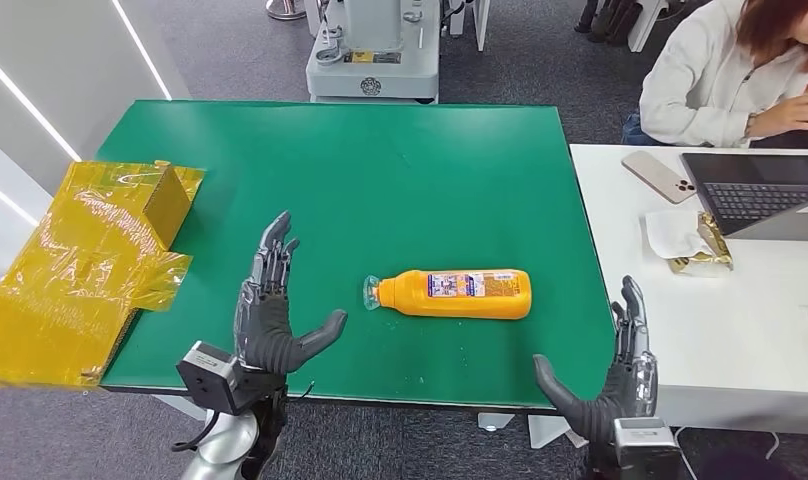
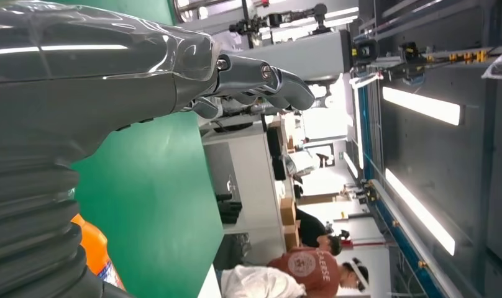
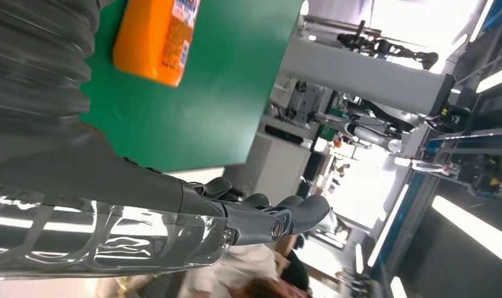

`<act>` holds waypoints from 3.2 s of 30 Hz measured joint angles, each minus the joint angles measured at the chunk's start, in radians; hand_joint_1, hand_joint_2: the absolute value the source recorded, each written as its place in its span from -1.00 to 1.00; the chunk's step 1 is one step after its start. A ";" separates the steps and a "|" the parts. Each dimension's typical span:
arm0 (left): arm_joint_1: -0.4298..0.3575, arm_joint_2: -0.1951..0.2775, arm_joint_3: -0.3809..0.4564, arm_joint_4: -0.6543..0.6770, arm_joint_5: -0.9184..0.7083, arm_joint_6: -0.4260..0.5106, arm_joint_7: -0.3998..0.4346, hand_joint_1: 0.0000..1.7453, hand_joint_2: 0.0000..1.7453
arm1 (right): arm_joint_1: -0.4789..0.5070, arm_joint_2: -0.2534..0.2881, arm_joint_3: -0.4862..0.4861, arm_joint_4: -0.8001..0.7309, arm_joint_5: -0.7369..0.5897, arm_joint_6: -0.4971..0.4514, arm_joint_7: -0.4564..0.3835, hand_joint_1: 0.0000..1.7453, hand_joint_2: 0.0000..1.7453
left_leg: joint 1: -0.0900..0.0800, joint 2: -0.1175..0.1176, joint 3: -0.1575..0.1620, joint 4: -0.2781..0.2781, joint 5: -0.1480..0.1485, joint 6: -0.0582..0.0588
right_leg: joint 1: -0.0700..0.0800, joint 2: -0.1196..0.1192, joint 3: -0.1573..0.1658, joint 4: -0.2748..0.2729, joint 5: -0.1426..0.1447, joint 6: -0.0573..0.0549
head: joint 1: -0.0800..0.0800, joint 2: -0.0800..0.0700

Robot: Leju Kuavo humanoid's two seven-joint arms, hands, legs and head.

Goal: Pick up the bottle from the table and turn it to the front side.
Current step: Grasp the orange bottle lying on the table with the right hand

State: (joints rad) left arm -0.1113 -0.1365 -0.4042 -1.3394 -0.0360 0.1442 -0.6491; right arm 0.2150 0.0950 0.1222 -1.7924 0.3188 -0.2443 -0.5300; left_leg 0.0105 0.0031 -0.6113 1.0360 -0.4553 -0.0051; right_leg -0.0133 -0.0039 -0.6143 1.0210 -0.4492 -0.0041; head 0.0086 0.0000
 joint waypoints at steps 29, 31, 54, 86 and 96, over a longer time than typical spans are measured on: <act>-0.053 -0.031 -0.002 0.127 -0.001 -0.080 -0.051 -1.00 1.00 | -0.344 -0.272 0.226 0.401 0.401 0.082 0.141 -1.00 1.00 | 0.000 0.000 0.000 0.001 0.001 0.000 | 0.000 0.000 0.000 0.001 0.001 -0.001 | 0.000 0.000; -0.054 -0.031 -0.004 0.128 -0.001 -0.082 -0.052 -1.00 1.00 | -0.377 -0.282 0.251 0.430 0.413 0.097 0.154 -1.00 1.00 | 0.000 0.000 0.000 0.001 0.001 0.000 | 0.000 0.001 0.000 0.001 0.001 -0.001 | 0.000 0.000; -0.053 -0.022 -0.030 0.131 -0.004 -0.063 -0.032 -1.00 1.00 | -0.675 -0.259 0.460 0.728 0.467 0.184 0.230 -1.00 1.00 | 0.000 -0.001 0.000 0.001 0.001 0.001 | 0.000 0.000 0.000 0.001 0.001 -0.001 | 0.000 0.000; -0.055 -0.019 -0.030 0.138 0.094 -0.140 0.018 -1.00 1.00 | -0.867 -0.192 0.551 1.082 0.355 0.306 0.261 -1.00 1.00 | 0.000 -0.001 0.000 0.001 0.001 0.000 | 0.000 0.000 0.000 0.001 0.001 -0.001 | 0.000 0.000; -0.055 -0.019 -0.030 0.166 0.173 -0.193 0.021 -1.00 1.00 | -0.868 -0.194 0.558 1.098 0.391 0.314 0.295 -1.00 1.00 | 0.000 0.000 0.003 0.001 0.001 0.000 | 0.000 0.000 0.002 0.001 0.001 -0.001 | 0.000 0.000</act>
State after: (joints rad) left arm -0.1665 -0.1556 -0.4343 -1.1737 0.1375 -0.0492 -0.6281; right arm -0.6534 -0.0986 0.6797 -0.6941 0.7098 0.0695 -0.2349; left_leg 0.0106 0.0027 -0.6088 1.0371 -0.4539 -0.0048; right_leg -0.0133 -0.0036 -0.6122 1.0217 -0.4478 -0.0046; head 0.0085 0.0000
